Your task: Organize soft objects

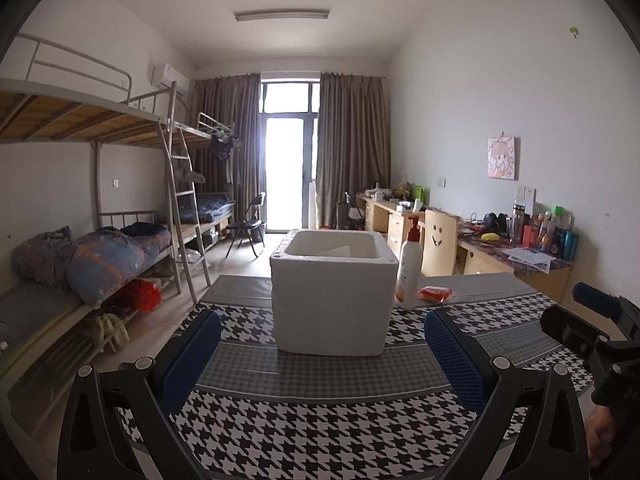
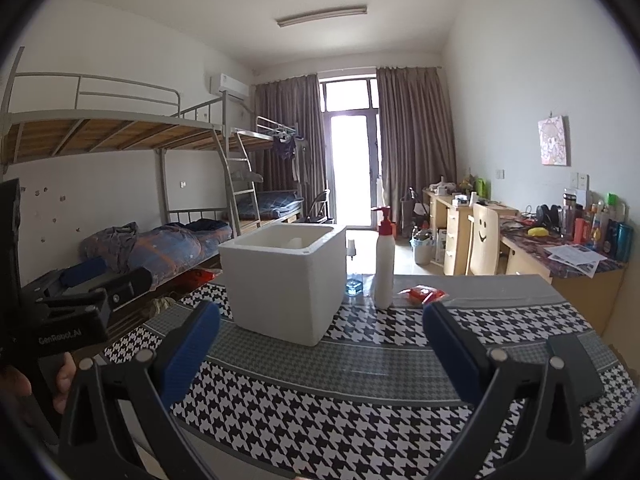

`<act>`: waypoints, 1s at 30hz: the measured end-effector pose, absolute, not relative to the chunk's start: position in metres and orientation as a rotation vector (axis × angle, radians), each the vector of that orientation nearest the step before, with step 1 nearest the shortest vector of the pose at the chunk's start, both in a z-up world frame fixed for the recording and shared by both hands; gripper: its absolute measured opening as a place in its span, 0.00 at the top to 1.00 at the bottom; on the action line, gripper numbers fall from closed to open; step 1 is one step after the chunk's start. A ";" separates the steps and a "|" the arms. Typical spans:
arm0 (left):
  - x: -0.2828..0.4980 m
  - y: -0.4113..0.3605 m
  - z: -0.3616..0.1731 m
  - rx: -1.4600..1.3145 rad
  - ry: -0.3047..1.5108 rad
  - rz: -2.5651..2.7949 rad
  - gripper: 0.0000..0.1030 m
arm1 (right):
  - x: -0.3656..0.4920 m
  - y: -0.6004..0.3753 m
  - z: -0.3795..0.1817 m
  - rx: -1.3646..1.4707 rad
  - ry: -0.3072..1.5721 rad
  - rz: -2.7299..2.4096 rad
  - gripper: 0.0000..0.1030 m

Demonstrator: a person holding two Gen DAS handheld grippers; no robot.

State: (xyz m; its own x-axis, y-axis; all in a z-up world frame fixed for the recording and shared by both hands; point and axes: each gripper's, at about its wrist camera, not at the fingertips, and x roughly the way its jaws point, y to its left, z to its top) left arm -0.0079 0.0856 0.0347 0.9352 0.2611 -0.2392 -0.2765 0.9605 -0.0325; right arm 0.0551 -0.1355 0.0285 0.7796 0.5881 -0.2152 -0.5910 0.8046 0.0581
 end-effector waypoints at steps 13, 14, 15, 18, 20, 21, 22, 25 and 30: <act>-0.016 0.077 0.024 -0.061 0.200 0.261 0.01 | 0.052 -0.143 0.015 0.024 0.234 0.591 0.01; -0.016 0.076 0.023 -0.056 0.201 0.262 0.01 | 0.051 -0.144 0.016 0.023 0.232 0.588 0.01; -0.016 0.075 0.022 -0.054 0.202 0.262 0.01 | 0.049 -0.145 0.015 0.024 0.224 0.579 0.01; -0.016 0.074 0.018 -0.048 0.212 0.251 0.01 | 0.046 -0.147 0.014 0.016 0.212 0.566 0.01; -0.018 0.075 0.015 -0.049 0.210 0.251 0.01 | 0.044 -0.148 0.013 0.009 0.204 0.552 0.01; -0.019 0.075 0.016 -0.049 0.211 0.252 0.01 | 0.044 -0.149 0.013 0.007 0.207 0.549 0.01; -0.020 0.076 0.015 -0.048 0.211 0.253 0.01 | 0.043 -0.149 0.012 0.009 0.208 0.551 0.01; -0.021 0.076 0.013 -0.045 0.210 0.250 0.01 | 0.040 -0.150 0.009 0.014 0.196 0.535 0.01; -0.025 0.080 0.009 -0.053 0.211 0.238 0.01 | 0.042 -0.148 0.001 0.005 0.217 0.527 0.01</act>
